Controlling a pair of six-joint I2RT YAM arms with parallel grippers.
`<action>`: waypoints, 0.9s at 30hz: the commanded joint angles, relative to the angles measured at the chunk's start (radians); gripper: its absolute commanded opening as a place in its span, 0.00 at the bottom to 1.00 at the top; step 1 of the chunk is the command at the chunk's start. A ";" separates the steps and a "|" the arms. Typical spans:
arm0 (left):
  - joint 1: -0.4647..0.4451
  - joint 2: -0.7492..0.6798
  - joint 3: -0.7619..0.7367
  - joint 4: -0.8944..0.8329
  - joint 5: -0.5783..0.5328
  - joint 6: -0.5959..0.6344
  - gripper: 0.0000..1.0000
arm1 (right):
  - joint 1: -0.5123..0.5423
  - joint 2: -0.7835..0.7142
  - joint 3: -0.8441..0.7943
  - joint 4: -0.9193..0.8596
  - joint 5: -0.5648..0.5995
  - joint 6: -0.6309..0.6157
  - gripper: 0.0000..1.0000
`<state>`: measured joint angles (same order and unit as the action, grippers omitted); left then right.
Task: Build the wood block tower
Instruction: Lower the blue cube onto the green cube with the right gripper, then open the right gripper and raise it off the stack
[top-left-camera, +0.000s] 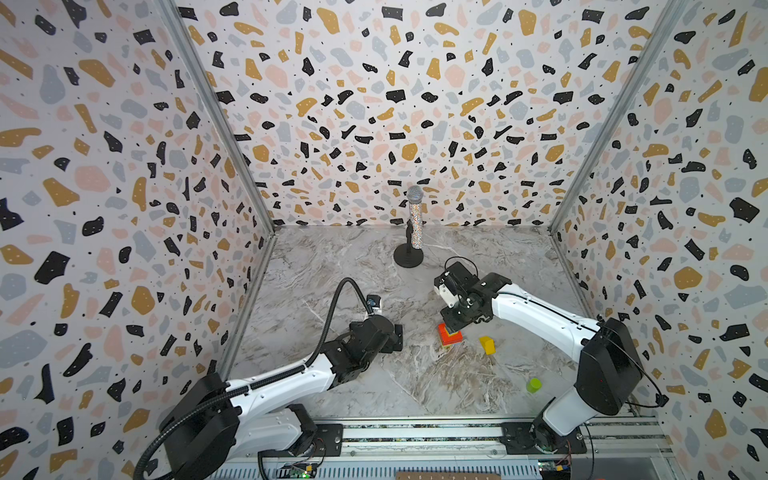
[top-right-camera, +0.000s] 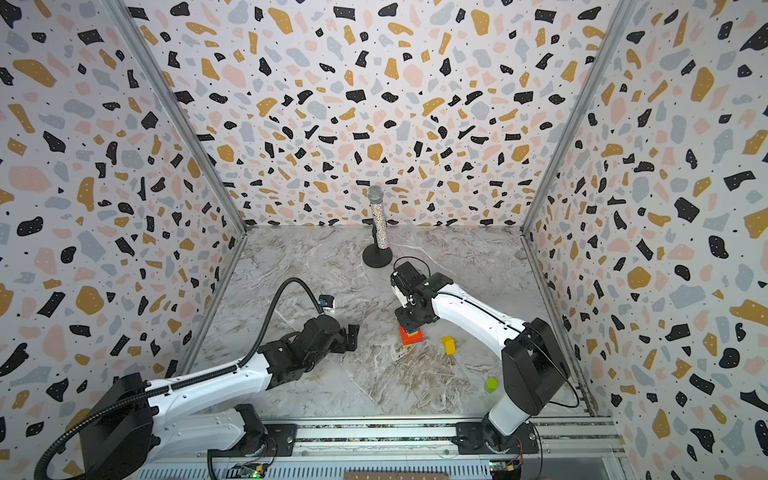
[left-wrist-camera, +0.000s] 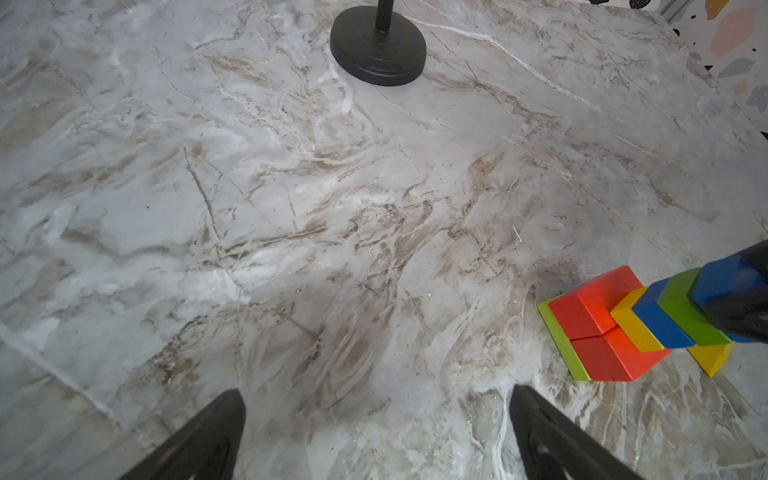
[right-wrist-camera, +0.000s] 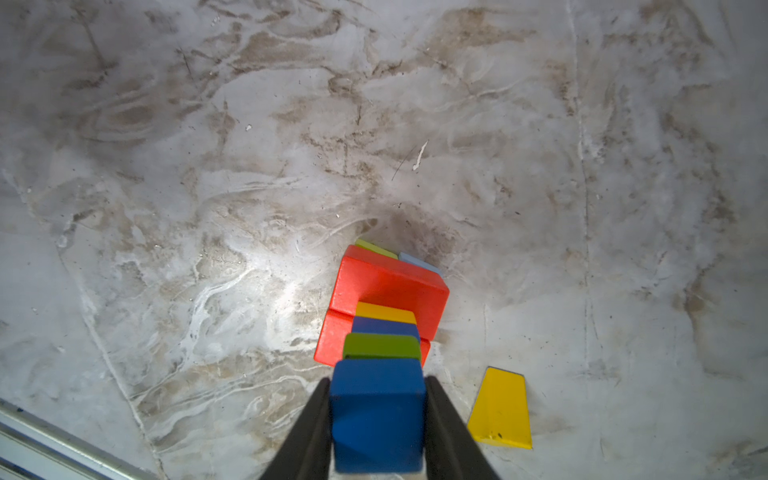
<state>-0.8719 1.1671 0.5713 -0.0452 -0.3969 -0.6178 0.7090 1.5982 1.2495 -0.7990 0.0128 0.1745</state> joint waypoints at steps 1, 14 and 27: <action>-0.003 -0.012 0.004 0.021 0.005 -0.002 1.00 | 0.005 -0.003 -0.001 -0.010 0.009 0.000 0.41; -0.003 -0.009 0.020 0.011 0.004 0.006 1.00 | 0.004 -0.015 0.019 -0.012 0.021 0.000 0.50; -0.003 -0.006 0.097 -0.041 -0.015 0.037 1.00 | 0.004 -0.095 0.066 -0.032 0.046 0.012 0.52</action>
<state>-0.8719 1.1671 0.6308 -0.0727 -0.3988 -0.6060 0.7090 1.5745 1.2781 -0.8021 0.0418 0.1753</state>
